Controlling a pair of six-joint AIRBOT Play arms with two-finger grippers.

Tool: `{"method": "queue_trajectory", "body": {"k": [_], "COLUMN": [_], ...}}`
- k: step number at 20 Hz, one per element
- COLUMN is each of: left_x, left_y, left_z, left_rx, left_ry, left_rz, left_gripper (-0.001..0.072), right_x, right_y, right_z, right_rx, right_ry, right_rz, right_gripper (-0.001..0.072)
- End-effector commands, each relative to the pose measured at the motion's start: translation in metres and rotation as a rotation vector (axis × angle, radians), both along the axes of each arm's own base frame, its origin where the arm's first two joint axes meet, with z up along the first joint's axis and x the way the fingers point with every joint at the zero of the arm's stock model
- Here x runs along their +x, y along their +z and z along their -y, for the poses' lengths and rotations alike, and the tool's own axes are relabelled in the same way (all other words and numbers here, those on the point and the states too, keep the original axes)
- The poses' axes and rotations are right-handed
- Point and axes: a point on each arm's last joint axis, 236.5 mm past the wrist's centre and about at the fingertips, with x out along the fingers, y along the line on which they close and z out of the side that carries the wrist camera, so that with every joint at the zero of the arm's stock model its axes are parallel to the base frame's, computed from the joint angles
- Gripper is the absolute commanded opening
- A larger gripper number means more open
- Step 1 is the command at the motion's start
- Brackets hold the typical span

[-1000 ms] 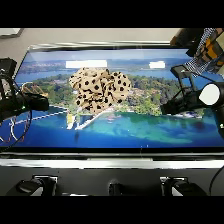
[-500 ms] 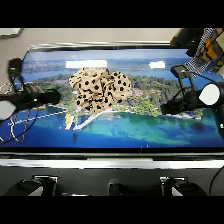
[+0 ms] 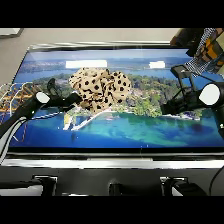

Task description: Fold the clothes and pants, and hang the long-sleeved shirts on hangers.

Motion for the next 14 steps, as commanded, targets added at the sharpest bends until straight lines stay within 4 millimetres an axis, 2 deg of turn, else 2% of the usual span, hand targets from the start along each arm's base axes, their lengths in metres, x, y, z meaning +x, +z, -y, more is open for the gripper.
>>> {"method": "queue_trajectory", "body": {"k": [1, 3, 4, 5, 6, 7, 9, 10, 12, 14], "left_x": [0.025, 0.030, 0.030, 0.026, 0.019, 0.011, -0.013, -0.026, -0.057, -0.100], "left_y": [-0.025, -0.024, -0.024, -0.025, -0.026, -0.027, -0.025, -0.018, -0.004, 0.007], "left_z": [-0.003, -0.005, -0.004, -0.002, 0.002, 0.006, 0.018, 0.025, 0.036, 0.030], "left_rx": [-0.038, -0.049, -0.063, -0.075, -0.080, -0.089, -0.127, -0.140, -0.102, 0.008], "left_ry": [0.081, 0.108, 0.126, 0.126, 0.104, 0.080, 0.040, 0.007, -0.094, -0.134], "left_rz": [0.014, 0.028, 0.015, -0.008, -0.032, -0.064, -0.160, -0.194, -0.224, -0.270], "left_gripper": [0.0720, 0.0712, 0.0556, 0.0200, 0.0022, 0.0023, 0.0021, 0.0020, 0.0020, 0.0020], "right_x": [0.000, 0.000, 0.000, 0.000, -0.001, -0.001, -0.007, -0.014, -0.028, -0.045], "right_y": [0.000, 0.000, 0.000, 0.000, 0.000, 0.001, -0.001, -0.003, -0.007, -0.006], "right_z": [-0.001, -0.001, -0.001, -0.001, -0.003, -0.006, -0.013, -0.016, -0.017, -0.035], "right_rx": [0.004, 0.004, 0.004, 0.006, 0.012, 0.024, 0.054, 0.065, 0.084, 0.154], "right_ry": [0.001, 0.001, 0.001, 0.001, 0.002, 0.004, 0.012, 0.017, -0.014, 0.013], "right_rz": [0.001, 0.001, 0.001, 0.000, -0.002, -0.004, -0.030, -0.058, -0.129, -0.192], "right_gripper": [0.0024, 0.0024, 0.0024, 0.0024, 0.0029, 0.0060, 0.0273, 0.0308, 0.0308, 0.0307]}}
